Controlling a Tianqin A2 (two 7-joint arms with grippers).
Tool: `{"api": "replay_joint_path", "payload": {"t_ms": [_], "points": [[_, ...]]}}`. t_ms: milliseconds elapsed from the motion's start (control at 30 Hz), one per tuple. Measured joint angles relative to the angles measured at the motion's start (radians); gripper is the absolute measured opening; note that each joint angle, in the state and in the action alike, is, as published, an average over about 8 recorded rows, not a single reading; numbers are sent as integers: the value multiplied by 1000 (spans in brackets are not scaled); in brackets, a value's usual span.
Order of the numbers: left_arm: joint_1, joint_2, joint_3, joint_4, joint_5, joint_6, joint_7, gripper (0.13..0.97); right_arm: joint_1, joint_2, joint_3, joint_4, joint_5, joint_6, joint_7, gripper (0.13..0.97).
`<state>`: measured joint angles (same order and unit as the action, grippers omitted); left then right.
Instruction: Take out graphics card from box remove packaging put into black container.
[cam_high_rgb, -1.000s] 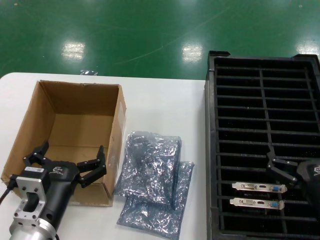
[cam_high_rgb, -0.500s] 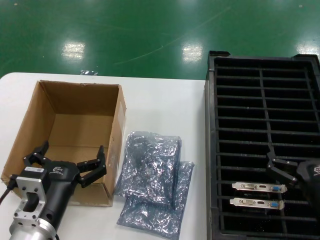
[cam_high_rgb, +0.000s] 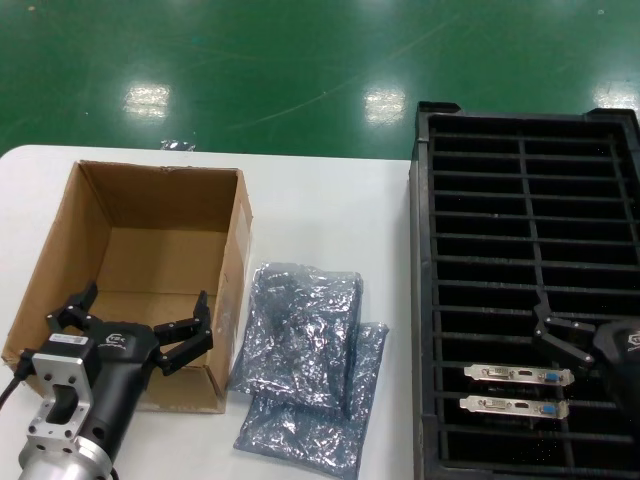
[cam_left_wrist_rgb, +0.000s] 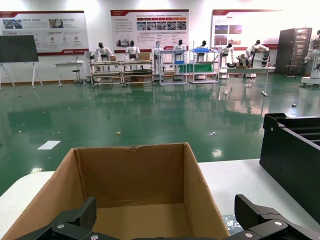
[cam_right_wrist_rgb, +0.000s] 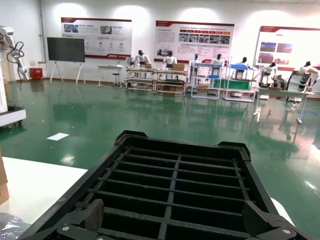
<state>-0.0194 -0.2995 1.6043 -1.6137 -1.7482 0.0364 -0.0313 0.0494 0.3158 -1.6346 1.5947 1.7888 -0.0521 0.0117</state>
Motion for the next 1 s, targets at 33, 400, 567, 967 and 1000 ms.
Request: {"api": "replay_joint_path", "payload": {"t_ms": [33, 400, 567, 967, 1000], "points": [[0, 0, 0, 0, 0, 0, 0, 966, 0, 0, 0, 0, 0, 0, 0, 966], [0, 0, 0, 0, 0, 0, 0, 966, 0, 0, 0, 0, 0, 0, 0, 966], [0, 0, 0, 0, 0, 0, 0, 966, 0, 0, 0, 0, 0, 0, 0, 966], [0, 0, 0, 0, 0, 0, 0, 966, 0, 0, 0, 0, 0, 0, 0, 966], [0, 0, 0, 0, 0, 0, 0, 966, 0, 0, 0, 0, 0, 0, 0, 966]]}}
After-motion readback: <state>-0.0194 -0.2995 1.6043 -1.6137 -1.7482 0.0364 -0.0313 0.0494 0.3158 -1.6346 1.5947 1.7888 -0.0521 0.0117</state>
